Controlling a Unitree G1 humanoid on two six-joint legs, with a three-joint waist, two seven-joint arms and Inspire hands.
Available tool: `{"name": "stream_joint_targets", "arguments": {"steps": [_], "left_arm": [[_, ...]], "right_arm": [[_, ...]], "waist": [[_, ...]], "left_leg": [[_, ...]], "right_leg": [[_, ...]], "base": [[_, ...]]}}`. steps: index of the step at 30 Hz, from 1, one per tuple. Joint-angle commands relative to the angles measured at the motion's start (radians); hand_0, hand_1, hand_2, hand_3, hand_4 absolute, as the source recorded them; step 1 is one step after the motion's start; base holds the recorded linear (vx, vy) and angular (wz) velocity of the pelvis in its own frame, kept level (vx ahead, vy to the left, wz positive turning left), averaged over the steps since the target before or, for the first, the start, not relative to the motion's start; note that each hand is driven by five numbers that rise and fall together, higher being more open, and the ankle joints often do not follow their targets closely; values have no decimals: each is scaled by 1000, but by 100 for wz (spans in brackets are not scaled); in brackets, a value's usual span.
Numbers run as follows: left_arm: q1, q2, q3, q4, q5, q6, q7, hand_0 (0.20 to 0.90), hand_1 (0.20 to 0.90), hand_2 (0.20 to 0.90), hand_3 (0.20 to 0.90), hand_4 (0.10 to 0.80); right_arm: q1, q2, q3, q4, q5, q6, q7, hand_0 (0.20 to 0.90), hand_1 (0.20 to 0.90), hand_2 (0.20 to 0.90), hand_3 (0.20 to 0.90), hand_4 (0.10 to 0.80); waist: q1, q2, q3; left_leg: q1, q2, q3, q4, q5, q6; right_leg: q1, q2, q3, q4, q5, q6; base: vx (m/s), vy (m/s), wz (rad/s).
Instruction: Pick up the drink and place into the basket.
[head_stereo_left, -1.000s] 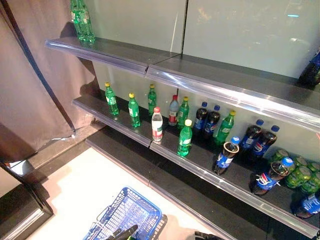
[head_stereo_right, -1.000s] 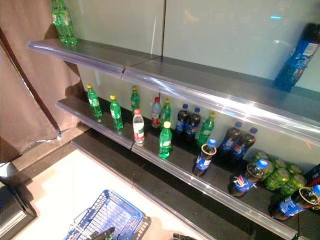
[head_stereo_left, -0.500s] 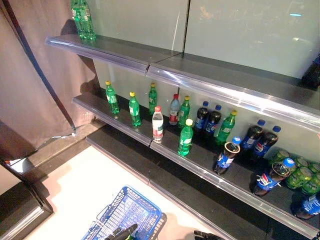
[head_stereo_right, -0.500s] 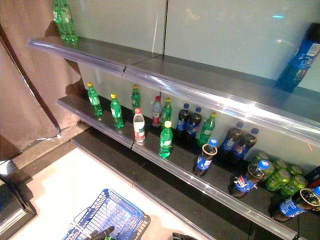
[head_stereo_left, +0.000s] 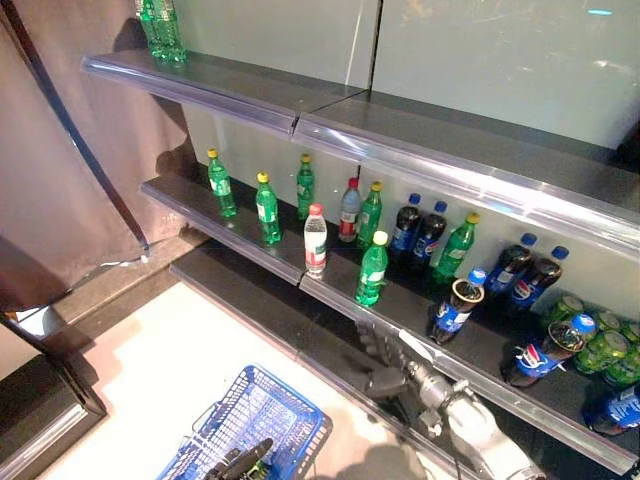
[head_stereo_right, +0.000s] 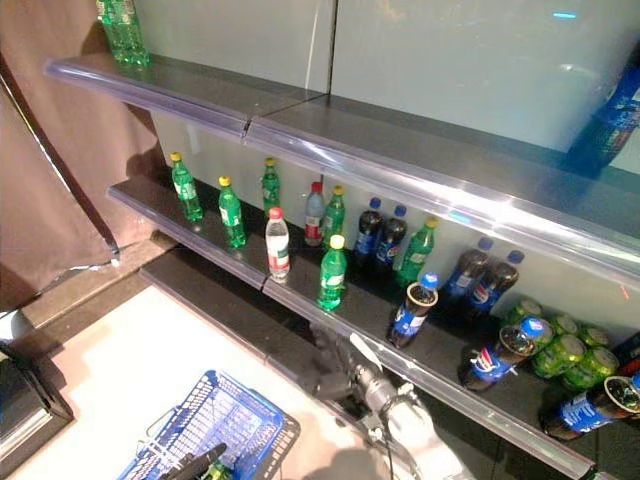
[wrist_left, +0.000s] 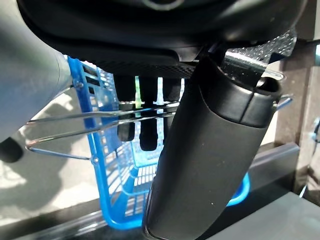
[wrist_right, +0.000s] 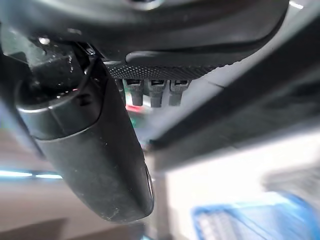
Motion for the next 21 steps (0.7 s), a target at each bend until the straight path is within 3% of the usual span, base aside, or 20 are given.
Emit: {"name": "stream_joint_targets", "arguments": {"steps": [1, 8, 14, 21], "left_arm": [[-28, -11, 1, -56, 43, -72, -52, 300, 300, 300, 200, 100], [-14, -23, 35, -37, 71, -76, -78, 300, 300, 300, 200, 100], [-23, -31, 60, 0, 73, -88, -96, 300, 300, 300, 200, 100], [-30, -30, 83, 27, 71, -95, -108, 300, 300, 300, 200, 100]], "right_arm": [[-113, -44, -135, -184, 101, -163, -10, 900, 900, 900, 900, 800], [-180, -93, -307, -333, 198, -269, -67, 900, 900, 900, 900, 800], [-186, -88, -415, -374, 160, -360, -230, 900, 900, 900, 900, 800], [-120, -120, -495, -372, 87, -343, -344, 900, 900, 900, 900, 800]], "waist": [[5, -13, -6], [4, -7, -22], [-11, 0, -35], [-35, 0, -42]], "left_leg": [[34, -9, 122, 4, -87, 26], [34, -2, 136, 4, -92, 22], [38, 0, 145, 4, -99, 21], [42, 2, 163, 4, -102, 20]], "right_leg": [[-40, 2, 9, 2, 21, 18], [-41, -1, 10, 2, 16, 17], [-45, -1, 20, 2, 13, 15], [-51, 0, 39, 3, 16, 17]], "base": [[0, 0, 0], [0, 2, 0], [2, 9, -4], [-1, 3, -2]]}}
